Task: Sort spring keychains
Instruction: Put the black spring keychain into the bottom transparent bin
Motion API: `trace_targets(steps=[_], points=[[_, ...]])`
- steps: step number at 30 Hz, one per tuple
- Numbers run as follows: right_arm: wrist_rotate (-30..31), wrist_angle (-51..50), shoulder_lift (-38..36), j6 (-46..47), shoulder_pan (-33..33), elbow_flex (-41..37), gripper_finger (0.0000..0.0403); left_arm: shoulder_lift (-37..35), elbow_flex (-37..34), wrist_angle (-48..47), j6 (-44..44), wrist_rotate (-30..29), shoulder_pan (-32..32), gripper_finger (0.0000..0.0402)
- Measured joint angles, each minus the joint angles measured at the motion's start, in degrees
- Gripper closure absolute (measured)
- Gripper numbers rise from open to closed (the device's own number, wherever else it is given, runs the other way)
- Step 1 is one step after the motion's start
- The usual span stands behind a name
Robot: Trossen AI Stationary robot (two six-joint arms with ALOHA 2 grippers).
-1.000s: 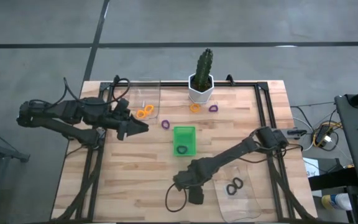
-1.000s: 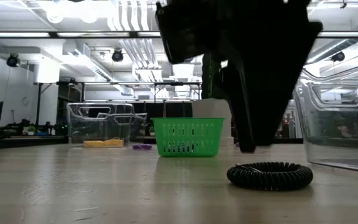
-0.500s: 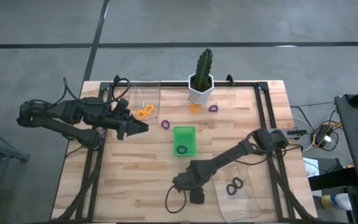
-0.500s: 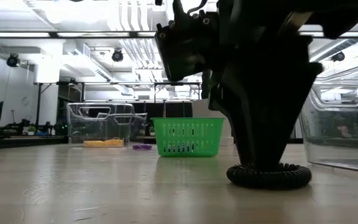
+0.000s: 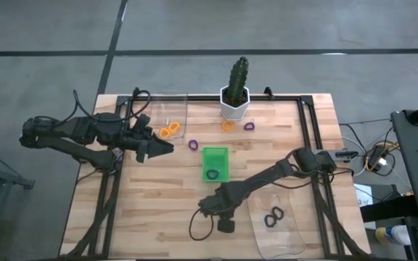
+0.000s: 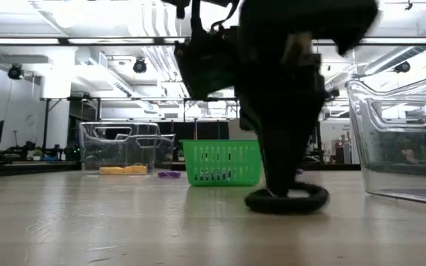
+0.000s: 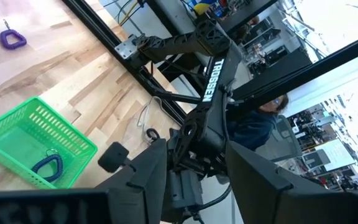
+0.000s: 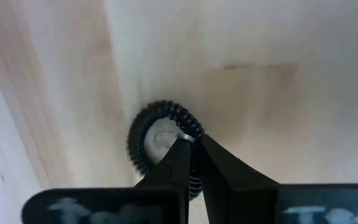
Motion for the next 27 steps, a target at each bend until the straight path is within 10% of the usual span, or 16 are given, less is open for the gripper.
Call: trace_targets(steps=[18, 27], points=[[-2.82, -35.14, -8.51, 24.50, 5.47, 23.71, 0.0390, 0.25, -0.08, 0.08, 0.46, -0.37, 0.00, 0.0244], [3.08, -36.13, -11.54, 35.82, 14.08, 18.09, 0.0390, 0.80, -0.41, 0.03, 0.77, -0.37, 0.00, 0.0244]])
